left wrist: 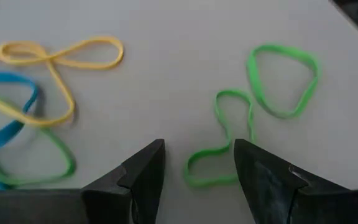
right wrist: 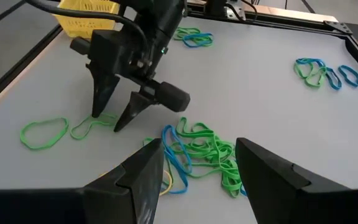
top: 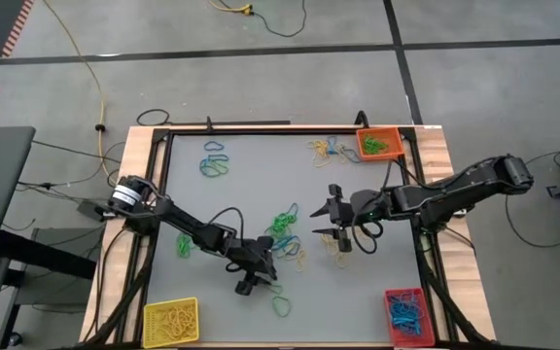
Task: Sort rubber bands into baskets
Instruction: Put the green rubber band into the orange bin
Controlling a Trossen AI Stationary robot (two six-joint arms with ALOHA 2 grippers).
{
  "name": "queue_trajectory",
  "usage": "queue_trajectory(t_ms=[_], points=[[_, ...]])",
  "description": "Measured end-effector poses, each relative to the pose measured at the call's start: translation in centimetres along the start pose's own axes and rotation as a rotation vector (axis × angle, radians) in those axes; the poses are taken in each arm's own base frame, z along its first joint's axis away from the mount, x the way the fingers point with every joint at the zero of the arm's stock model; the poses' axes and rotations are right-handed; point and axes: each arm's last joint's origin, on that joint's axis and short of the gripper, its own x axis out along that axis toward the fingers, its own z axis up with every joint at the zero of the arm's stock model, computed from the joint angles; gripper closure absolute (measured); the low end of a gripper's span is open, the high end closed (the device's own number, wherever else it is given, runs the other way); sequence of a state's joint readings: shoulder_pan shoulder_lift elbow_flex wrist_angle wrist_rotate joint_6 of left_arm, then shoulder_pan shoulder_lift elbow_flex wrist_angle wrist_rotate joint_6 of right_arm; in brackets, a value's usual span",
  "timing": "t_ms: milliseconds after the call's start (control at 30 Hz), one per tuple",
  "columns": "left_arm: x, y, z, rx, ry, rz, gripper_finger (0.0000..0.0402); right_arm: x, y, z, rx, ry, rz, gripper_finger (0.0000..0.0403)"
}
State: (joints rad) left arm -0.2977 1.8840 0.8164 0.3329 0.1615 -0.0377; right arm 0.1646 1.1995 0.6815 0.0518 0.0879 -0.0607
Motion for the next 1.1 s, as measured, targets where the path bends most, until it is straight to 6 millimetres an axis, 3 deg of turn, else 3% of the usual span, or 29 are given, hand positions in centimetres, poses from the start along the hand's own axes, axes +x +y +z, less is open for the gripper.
queue_trajectory(t_ms=[167, 400, 467, 800, 1100], points=[[0.0, 0.0, -0.1, 0.001, 0.009, -0.01, 0.0254, 0.0, 0.0, 0.0, 0.0, -0.004, -0.001, 0.0173], [0.0, 0.0, -0.5, 0.025, 0.05, -0.014, 0.0375, 0.0, 0.0, 0.1, 0.001, -0.008, 0.0, 0.0173], [0.0, 0.0, -0.5, 0.023, 0.054, -0.024, 0.0394, 0.0, 0.0, 0.1, 0.001, -0.009, -0.001, 0.0173], [-0.5, 0.0, 0.5, 0.084, 0.07, -0.006, 0.0401, 0.0, 0.1, 0.1, 0.005, -0.01, 0.005, 0.0173], [-2.2, 1.3, 3.2, 0.174, 0.071, 0.161, 0.0402, -0.1, 1.0, 0.2, -0.009, -0.013, 0.035, 0.0173]])
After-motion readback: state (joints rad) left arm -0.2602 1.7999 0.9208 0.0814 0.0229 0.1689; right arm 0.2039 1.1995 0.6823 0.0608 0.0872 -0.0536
